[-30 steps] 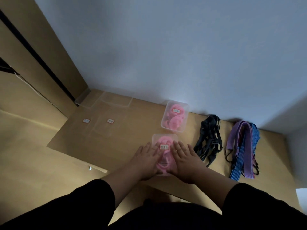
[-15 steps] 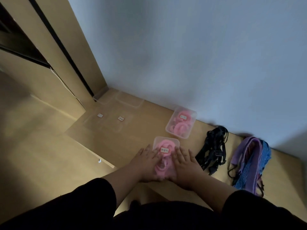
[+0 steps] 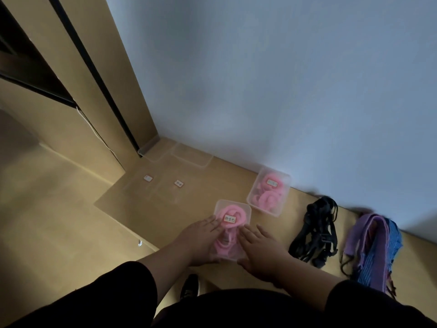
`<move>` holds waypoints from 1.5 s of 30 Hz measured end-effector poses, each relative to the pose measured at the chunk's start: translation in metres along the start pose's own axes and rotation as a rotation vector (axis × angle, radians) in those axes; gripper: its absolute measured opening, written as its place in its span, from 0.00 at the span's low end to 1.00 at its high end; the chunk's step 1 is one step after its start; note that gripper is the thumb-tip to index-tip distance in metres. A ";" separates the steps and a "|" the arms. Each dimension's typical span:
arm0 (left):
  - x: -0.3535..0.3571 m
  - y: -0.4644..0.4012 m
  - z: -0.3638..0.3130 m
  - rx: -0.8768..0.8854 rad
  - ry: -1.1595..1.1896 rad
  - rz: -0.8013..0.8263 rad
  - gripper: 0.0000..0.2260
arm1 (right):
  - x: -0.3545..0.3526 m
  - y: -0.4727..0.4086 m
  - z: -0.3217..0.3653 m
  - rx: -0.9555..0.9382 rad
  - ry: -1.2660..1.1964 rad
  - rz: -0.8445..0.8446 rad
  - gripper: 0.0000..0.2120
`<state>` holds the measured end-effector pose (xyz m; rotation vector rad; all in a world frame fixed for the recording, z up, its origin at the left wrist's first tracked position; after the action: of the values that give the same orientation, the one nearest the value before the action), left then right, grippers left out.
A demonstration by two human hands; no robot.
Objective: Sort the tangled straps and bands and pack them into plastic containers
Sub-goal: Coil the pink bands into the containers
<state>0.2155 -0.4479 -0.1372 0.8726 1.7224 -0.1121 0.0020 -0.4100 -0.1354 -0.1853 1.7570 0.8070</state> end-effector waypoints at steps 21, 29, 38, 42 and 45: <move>-0.068 -0.094 0.089 0.246 0.030 0.102 0.43 | -0.044 -0.098 0.002 0.375 -0.060 0.063 0.33; -0.076 -0.133 0.085 0.269 0.010 0.090 0.42 | -0.044 -0.108 -0.021 0.462 -0.131 0.106 0.36; -0.072 -0.162 0.082 0.280 0.062 0.063 0.42 | -0.033 -0.116 -0.041 0.523 -0.207 0.118 0.43; -0.069 -0.174 0.083 0.275 0.078 0.071 0.42 | -0.031 -0.119 -0.051 0.524 -0.212 0.114 0.46; -0.068 -0.179 0.085 0.278 0.070 0.090 0.43 | -0.028 -0.121 -0.054 0.522 -0.221 0.112 0.47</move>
<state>0.1818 -0.6518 -0.1713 1.1687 1.7549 -0.2689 0.0300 -0.5410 -0.1549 0.3404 1.7153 0.4050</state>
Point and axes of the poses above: each hand's wrist, its own y-axis away from the middle knuckle, its own x-axis out of the palm, z = x × y, the point moved 1 cm from there along -y, towards the middle knuckle, and after that the axes turned 13 degrees about y, right-handed, at the moved point
